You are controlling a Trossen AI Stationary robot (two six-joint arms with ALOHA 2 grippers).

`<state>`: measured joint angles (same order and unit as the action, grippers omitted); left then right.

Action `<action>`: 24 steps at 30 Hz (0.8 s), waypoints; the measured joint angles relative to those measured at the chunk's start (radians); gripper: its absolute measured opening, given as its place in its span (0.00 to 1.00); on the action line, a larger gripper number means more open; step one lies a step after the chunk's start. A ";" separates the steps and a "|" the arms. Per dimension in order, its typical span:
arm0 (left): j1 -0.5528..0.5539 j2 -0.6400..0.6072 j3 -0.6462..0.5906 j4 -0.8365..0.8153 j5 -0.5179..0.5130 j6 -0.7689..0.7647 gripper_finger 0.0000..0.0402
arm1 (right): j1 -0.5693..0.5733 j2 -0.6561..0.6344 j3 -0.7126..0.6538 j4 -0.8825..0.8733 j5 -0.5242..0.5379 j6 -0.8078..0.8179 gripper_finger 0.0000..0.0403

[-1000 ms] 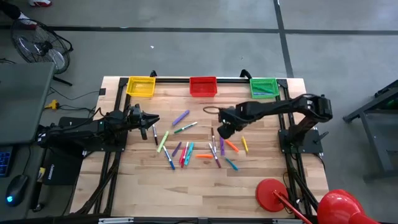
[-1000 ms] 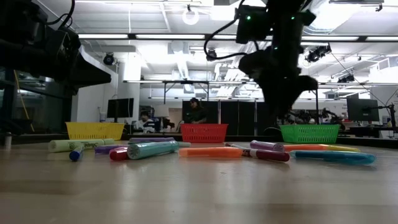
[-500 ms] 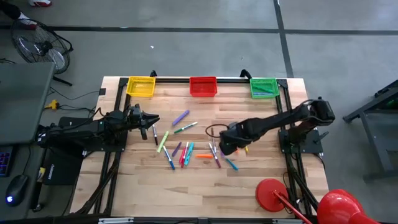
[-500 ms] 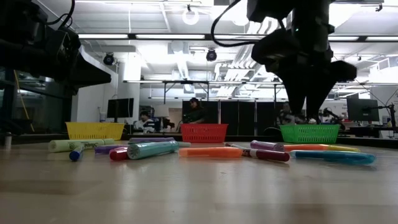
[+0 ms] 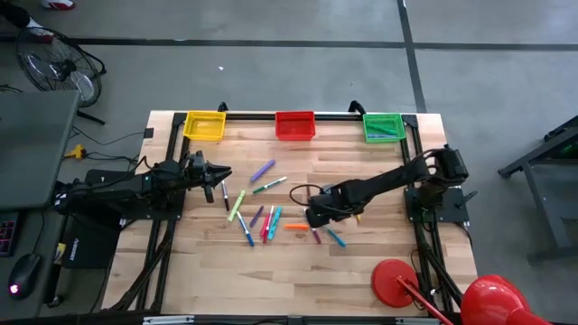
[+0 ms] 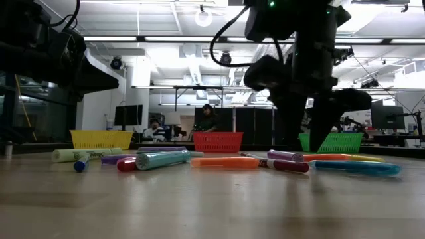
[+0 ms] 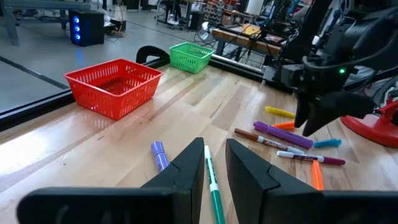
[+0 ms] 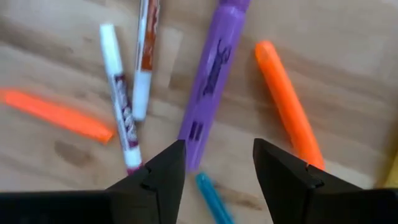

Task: Pick & Place Markers
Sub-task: Put the purple highlighter into the green bin

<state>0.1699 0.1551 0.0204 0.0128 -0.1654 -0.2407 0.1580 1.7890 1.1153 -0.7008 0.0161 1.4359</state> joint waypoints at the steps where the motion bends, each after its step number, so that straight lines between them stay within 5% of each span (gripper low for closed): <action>1: 0.000 0.000 0.000 0.000 0.000 0.000 0.16 | -0.002 0.004 0.008 -0.003 0.006 -0.001 0.44; 24: 0.000 0.000 0.000 0.000 0.000 0.000 0.16 | -0.021 0.147 0.097 -0.048 0.054 0.025 0.41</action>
<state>0.1699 0.1547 0.0205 0.0128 -0.1654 -0.2406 0.1371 1.9357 1.2125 -0.7493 0.0699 1.4614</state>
